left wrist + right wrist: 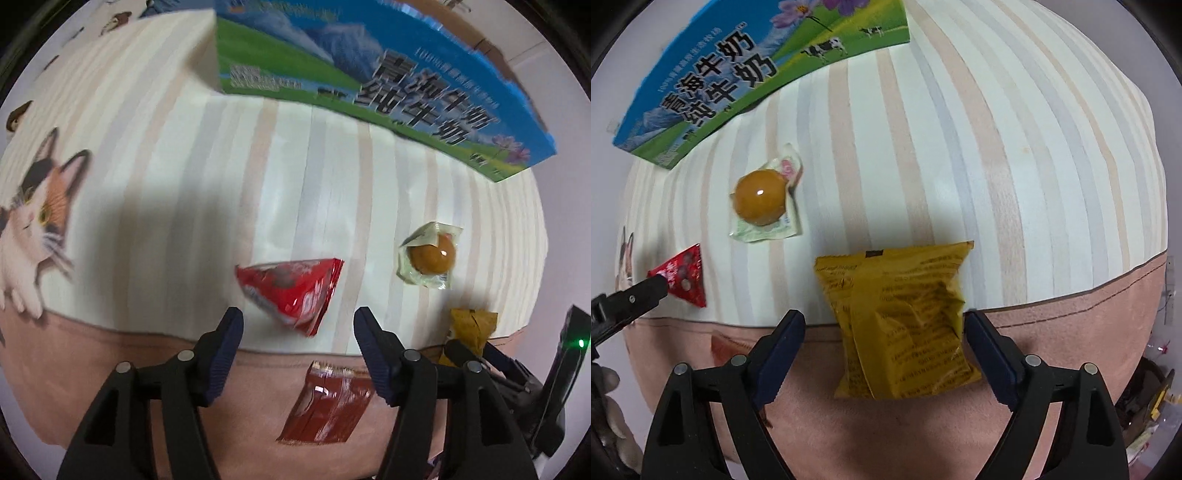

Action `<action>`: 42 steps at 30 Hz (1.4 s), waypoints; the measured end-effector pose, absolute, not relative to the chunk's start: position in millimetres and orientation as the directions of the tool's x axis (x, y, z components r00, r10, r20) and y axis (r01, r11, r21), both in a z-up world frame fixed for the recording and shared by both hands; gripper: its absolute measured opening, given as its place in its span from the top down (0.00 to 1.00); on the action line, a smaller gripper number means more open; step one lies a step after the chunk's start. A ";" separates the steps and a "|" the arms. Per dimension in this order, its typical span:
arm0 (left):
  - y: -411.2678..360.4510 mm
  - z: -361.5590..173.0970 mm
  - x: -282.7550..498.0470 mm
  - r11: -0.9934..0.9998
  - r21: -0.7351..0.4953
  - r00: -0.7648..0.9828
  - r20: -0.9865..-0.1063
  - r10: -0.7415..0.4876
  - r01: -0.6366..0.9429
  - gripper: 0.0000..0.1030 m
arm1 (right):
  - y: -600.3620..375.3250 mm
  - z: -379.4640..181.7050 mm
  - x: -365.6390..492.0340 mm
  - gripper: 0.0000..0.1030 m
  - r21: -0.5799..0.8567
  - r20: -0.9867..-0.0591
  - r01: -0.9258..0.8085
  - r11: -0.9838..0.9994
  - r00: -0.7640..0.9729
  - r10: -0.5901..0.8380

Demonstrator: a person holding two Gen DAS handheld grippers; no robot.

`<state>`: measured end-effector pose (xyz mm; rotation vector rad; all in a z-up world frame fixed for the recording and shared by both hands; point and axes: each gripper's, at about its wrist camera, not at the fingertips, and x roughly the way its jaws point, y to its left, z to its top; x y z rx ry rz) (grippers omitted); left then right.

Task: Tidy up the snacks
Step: 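Grasp the red triangle packet with the left tool while the right tool grasps the yellow chip bag, then carry both packets into the box and open both tools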

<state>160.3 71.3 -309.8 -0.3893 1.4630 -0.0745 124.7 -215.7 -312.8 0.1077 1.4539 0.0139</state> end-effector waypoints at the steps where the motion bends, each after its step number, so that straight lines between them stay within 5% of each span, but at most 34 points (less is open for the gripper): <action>1: 69.6 -315.2 161.3 0.936 -0.300 0.107 -0.953 -0.284 -0.186 0.42 | -214.6 -315.6 125.9 0.12 0.073 -0.991 0.059 0.996 0.116 0.066; 5: 64.3 -333.7 174.1 0.951 -0.252 0.084 -0.967 -0.240 -0.181 0.42 | -210.5 -323.8 126.6 0.15 0.040 -0.993 0.045 0.998 0.114 0.034; 11: 56.5 -334.6 169.1 0.975 -0.179 0.148 -0.976 -0.159 -0.130 0.52 | -205.4 -328.0 123.2 0.38 -0.009 -0.990 0.037 0.999 0.141 -0.014; 15: 53.1 -328.8 162.2 0.972 -0.193 0.152 -0.973 -0.172 -0.137 0.53 | -219.1 -317.1 113.8 0.44 0.025 -0.984 0.049 0.999 0.175 0.016; 32: 41.7 -178.9 143.6 0.909 -0.408 0.369 -0.860 -0.352 -0.086 0.54 | -203.7 -189.6 136.9 0.45 0.310 -0.887 -0.019 0.951 0.353 0.297; 42: 48.5 -133.9 249.1 0.944 -0.329 0.439 -0.854 -0.280 -0.037 0.54 | -180.1 -103.9 248.0 0.45 0.255 -0.837 -0.092 0.963 0.478 0.267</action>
